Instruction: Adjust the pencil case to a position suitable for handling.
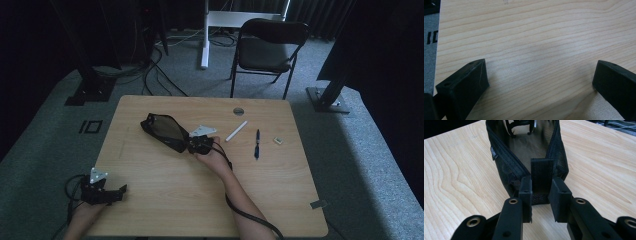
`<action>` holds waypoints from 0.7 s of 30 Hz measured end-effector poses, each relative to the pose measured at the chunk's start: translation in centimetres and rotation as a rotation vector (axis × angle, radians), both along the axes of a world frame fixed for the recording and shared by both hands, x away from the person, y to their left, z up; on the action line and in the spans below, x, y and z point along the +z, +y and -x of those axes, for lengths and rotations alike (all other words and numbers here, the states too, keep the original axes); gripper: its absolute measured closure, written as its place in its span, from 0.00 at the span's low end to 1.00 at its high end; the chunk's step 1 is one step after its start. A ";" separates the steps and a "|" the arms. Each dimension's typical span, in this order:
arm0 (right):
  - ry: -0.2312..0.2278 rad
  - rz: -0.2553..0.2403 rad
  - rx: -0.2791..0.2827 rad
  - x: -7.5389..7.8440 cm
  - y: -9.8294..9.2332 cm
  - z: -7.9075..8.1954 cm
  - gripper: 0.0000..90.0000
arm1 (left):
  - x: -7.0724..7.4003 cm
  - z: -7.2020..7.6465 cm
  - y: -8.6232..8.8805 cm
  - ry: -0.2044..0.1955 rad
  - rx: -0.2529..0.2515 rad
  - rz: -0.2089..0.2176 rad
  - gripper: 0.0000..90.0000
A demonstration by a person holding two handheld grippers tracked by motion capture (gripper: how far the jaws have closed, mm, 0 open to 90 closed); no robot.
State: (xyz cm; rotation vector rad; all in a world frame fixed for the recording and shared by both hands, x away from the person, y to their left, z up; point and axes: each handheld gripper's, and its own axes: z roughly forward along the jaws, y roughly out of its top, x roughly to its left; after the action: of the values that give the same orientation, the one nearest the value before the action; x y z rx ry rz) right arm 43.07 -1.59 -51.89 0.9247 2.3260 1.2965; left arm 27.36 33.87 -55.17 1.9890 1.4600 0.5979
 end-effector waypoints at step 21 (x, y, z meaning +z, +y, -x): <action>0.001 -0.018 -0.031 -0.2 -2.8 2.3 0.81 | 0.0 0.0 0.0 0.000 0.000 0.000 0.00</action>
State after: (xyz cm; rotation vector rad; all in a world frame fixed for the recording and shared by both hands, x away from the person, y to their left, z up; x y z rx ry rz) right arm 40.81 -4.39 -52.12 0.9639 2.2948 1.3073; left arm 27.36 33.87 -55.17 1.9889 1.4600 0.5978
